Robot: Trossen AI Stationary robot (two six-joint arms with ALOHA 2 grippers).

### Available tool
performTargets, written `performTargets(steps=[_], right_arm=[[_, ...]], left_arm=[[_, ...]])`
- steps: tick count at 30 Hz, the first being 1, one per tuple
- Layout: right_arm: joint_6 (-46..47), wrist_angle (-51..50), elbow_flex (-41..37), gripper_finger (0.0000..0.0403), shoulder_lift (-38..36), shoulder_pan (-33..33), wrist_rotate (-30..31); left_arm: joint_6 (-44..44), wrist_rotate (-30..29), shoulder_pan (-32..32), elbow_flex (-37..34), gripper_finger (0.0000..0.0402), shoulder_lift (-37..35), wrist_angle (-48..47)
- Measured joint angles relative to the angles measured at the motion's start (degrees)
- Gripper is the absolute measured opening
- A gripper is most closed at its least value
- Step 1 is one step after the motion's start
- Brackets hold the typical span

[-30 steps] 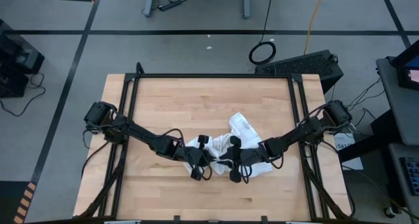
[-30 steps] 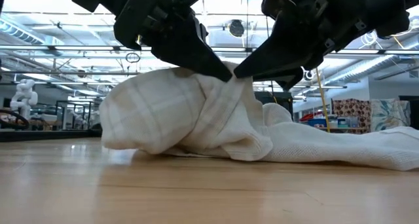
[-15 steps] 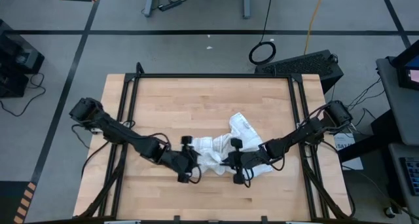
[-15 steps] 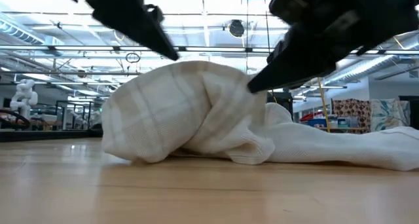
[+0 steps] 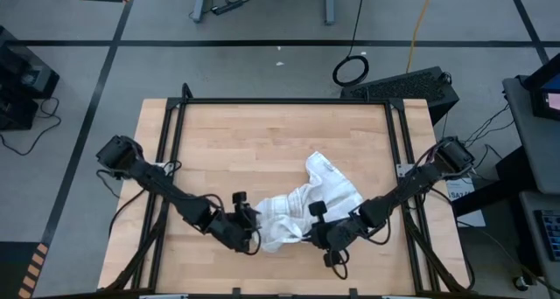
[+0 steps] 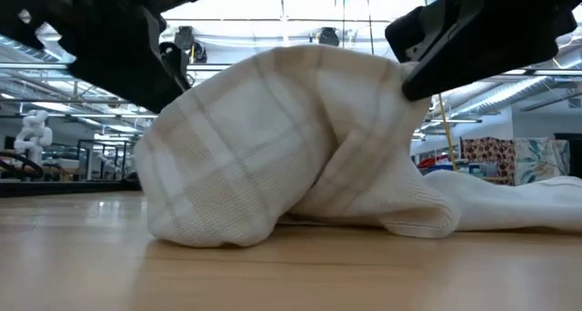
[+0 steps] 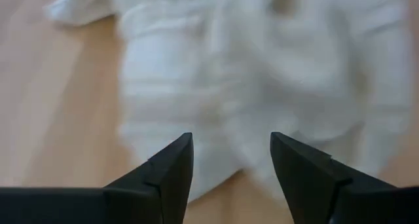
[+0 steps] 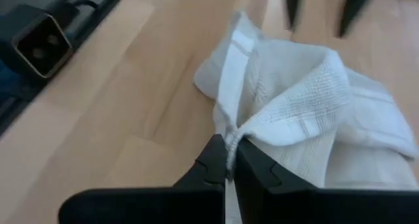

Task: Roll towel
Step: Roll the towel

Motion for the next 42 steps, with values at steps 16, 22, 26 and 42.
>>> performTargets(steps=[16,22,26,42], right_arm=[[-0.9,-0.9,0.0,0.0002,0.0,-0.6,3.8],[-1.1,-0.7,0.0,0.0002,0.0,-0.6,3.8],[-1.1,-0.6,0.0,0.0002,0.0,-0.6,3.8],[-9.9,-1.5,0.0,0.0002,-1.9,-0.8,27.9]], left_arm=[[-16.4,1.6,0.4,-1.0,0.0203,4.4,4.9],[-22.1,3.1,0.0,-1.0,0.0202,5.1,0.4],[-20.9,6.5,0.7,-1.0,0.0181,6.9,0.8],[-1.9,-1.6,5.7,-0.7,0.0005,-1.7,-4.3]])
